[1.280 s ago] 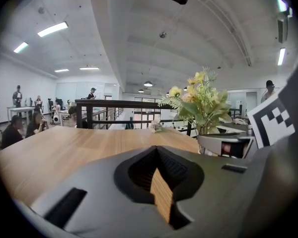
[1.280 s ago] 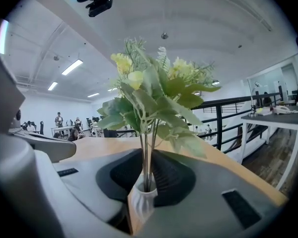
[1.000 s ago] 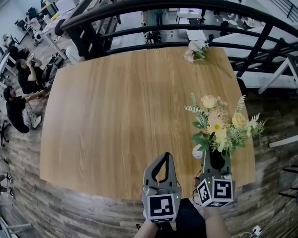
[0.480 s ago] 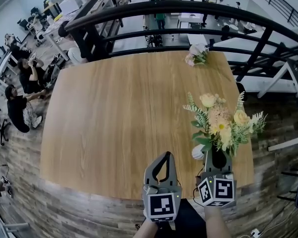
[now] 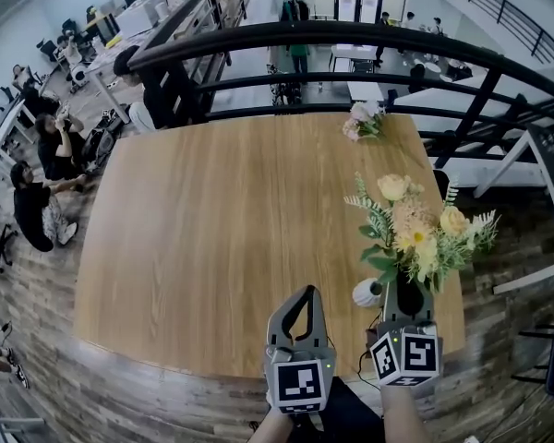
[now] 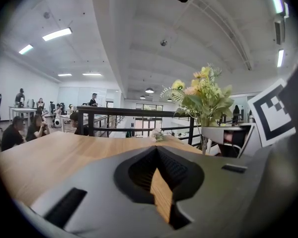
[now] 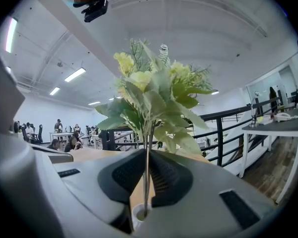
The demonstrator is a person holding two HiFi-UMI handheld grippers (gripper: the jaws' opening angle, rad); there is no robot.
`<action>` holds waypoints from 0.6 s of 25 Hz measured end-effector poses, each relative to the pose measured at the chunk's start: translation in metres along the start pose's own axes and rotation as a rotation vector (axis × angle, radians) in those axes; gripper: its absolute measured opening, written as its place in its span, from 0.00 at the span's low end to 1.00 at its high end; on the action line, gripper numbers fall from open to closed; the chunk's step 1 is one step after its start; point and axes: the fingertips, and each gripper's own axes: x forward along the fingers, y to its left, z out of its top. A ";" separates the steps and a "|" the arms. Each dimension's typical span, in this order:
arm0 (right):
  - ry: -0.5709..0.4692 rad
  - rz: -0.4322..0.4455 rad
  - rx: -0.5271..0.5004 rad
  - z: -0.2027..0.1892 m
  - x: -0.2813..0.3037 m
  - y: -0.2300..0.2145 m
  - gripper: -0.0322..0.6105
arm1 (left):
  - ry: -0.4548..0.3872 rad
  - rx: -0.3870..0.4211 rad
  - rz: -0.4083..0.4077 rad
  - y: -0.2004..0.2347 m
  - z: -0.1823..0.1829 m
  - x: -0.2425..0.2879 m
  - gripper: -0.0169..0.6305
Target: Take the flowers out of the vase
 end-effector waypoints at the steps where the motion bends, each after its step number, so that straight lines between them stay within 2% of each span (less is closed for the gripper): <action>1: -0.005 0.000 -0.002 0.003 0.000 -0.001 0.11 | -0.010 0.001 0.001 0.000 0.002 0.001 0.05; 4: -0.021 -0.003 -0.005 0.013 0.000 -0.002 0.11 | -0.050 0.011 0.000 0.000 0.010 0.003 0.05; 15: -0.066 -0.014 0.021 0.044 -0.008 -0.007 0.11 | -0.100 0.016 0.007 0.001 0.035 0.002 0.05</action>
